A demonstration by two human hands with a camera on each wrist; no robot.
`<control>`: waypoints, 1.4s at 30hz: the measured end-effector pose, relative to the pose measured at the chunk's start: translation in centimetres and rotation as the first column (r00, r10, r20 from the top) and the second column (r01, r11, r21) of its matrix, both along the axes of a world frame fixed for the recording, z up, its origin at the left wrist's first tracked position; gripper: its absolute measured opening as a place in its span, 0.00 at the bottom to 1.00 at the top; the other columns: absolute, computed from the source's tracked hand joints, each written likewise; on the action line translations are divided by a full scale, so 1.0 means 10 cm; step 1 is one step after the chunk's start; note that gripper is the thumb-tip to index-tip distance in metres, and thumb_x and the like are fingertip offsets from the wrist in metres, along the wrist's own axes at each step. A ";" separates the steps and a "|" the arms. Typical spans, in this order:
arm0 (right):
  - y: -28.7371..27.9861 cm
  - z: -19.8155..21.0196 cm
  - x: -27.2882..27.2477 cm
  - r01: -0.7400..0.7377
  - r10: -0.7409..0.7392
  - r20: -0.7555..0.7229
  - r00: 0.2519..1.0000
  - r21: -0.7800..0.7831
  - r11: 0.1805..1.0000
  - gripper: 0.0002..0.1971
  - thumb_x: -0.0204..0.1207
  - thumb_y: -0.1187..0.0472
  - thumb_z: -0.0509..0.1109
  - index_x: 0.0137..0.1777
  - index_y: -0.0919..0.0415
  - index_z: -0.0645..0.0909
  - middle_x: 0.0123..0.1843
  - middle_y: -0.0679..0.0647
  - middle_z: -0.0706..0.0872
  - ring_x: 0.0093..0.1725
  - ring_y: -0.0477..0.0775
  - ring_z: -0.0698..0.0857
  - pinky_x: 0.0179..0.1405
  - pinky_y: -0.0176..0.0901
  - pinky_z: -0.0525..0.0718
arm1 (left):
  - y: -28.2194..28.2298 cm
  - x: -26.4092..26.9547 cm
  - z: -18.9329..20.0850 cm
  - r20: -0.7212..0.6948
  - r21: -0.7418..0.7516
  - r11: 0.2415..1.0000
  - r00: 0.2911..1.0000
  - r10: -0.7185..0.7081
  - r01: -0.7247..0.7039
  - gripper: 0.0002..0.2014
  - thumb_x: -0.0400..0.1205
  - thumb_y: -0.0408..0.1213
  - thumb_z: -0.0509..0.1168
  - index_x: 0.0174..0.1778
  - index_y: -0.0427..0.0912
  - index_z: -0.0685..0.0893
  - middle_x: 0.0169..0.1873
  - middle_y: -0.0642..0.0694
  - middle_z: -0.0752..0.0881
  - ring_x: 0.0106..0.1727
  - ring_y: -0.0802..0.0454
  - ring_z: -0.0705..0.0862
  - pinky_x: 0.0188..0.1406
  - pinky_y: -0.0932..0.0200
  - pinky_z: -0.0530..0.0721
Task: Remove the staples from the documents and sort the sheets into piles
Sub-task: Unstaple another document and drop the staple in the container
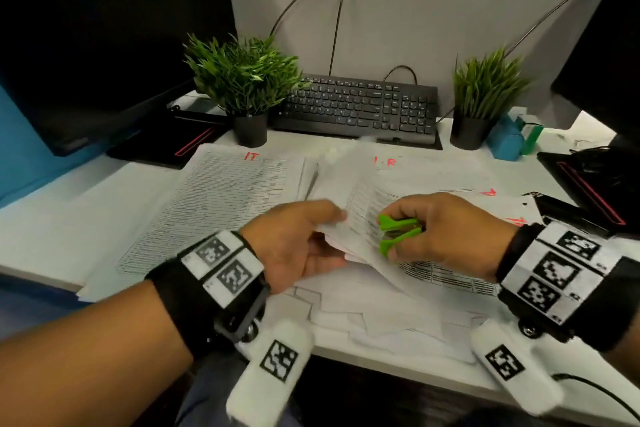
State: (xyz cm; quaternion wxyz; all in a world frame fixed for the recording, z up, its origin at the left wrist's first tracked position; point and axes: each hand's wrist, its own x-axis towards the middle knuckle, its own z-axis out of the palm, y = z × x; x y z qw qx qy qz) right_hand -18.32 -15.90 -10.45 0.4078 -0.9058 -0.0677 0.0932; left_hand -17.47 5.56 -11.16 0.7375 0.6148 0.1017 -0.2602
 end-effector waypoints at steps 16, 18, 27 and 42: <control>-0.21 0.33 -0.03 0.087 -0.095 0.008 0.995 0.326 0.941 0.16 0.68 0.75 0.78 0.52 0.58 0.89 0.45 0.54 0.94 0.45 0.51 0.91 0.52 0.42 0.91 | 0.06 0.60 0.44 0.048 0.105 0.994 0.998 -0.032 0.027 0.11 0.86 0.33 0.67 0.62 0.32 0.86 0.51 0.36 0.93 0.48 0.40 0.93 0.55 0.40 0.91; -0.25 0.47 0.00 0.150 -0.163 -0.018 0.986 0.495 0.856 0.14 0.71 0.75 0.75 0.53 0.61 0.88 0.43 0.52 0.93 0.44 0.51 0.90 0.51 0.46 0.90 | 0.09 0.50 0.41 0.003 -0.059 0.998 1.000 0.010 -0.010 0.14 0.89 0.31 0.62 0.69 0.35 0.84 0.57 0.34 0.92 0.54 0.38 0.92 0.57 0.37 0.89; 0.16 0.15 -0.02 -0.002 0.045 0.187 0.981 -0.223 0.975 0.21 0.66 0.55 0.84 0.60 0.51 0.88 0.52 0.47 0.91 0.52 0.51 0.88 0.58 0.41 0.84 | -0.25 0.21 -0.21 -0.082 -0.028 0.997 0.994 -0.074 0.072 0.12 0.88 0.27 0.62 0.65 0.35 0.86 0.53 0.38 0.93 0.47 0.43 0.92 0.47 0.47 0.92; 0.19 0.05 -0.06 0.026 0.134 0.288 0.948 -0.488 0.872 0.22 0.69 0.44 0.79 0.62 0.50 0.88 0.34 0.40 0.78 0.35 0.40 0.76 0.30 0.31 0.67 | -0.25 0.12 -0.23 -0.023 -0.007 1.000 0.999 -0.023 0.023 0.05 0.84 0.25 0.68 0.48 0.38 0.87 0.41 0.40 0.95 0.37 0.46 0.93 0.44 0.47 0.93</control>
